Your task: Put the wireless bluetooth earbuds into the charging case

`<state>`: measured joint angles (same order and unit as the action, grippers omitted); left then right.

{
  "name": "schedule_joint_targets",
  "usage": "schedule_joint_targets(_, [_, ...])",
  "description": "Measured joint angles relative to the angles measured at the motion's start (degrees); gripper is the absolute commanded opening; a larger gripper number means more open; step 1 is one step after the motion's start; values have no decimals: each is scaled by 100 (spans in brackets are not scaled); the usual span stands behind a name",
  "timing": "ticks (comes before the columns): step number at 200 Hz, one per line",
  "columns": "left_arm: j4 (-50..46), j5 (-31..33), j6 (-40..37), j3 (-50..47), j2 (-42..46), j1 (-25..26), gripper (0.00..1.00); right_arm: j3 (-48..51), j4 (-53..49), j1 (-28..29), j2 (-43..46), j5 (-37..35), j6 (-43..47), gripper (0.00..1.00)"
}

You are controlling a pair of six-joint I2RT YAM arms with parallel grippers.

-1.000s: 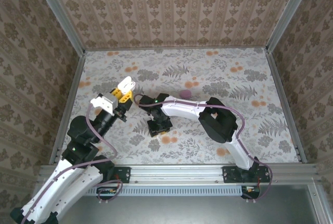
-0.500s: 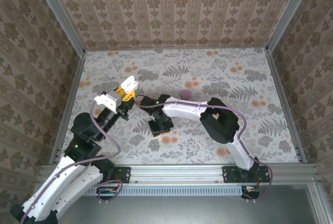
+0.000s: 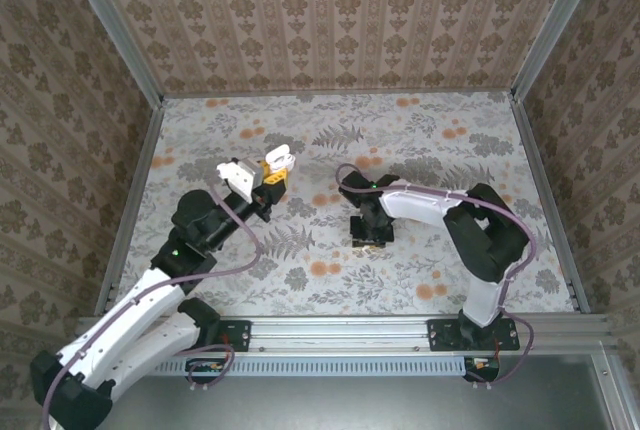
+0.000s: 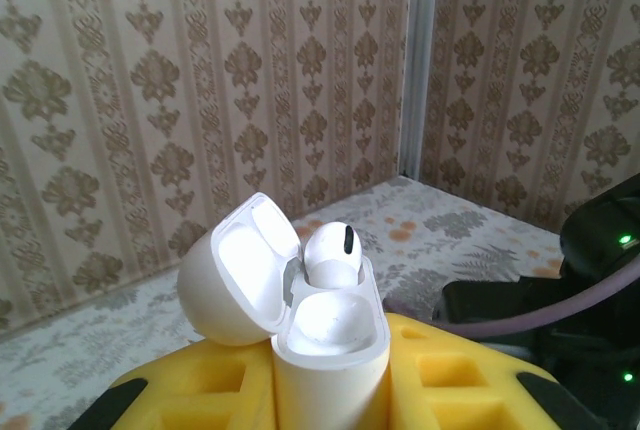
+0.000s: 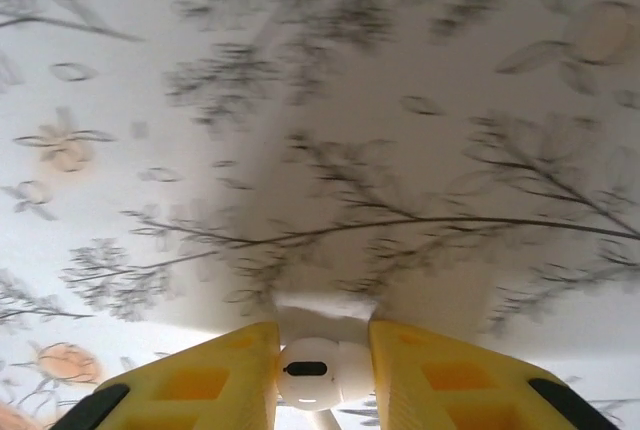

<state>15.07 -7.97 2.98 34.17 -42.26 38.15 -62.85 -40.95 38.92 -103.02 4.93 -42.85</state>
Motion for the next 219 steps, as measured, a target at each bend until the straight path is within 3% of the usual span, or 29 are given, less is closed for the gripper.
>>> schedule_joint_targets(123, [326, -142, 136, 98, -387, 76, 26, -63, -122, 85, -46, -157, 133, 37])
schedule_joint_targets(219, [354, -129, 138, 98, -420, 83, 27, -85, -186, 101, -24, -286, 214, 28])
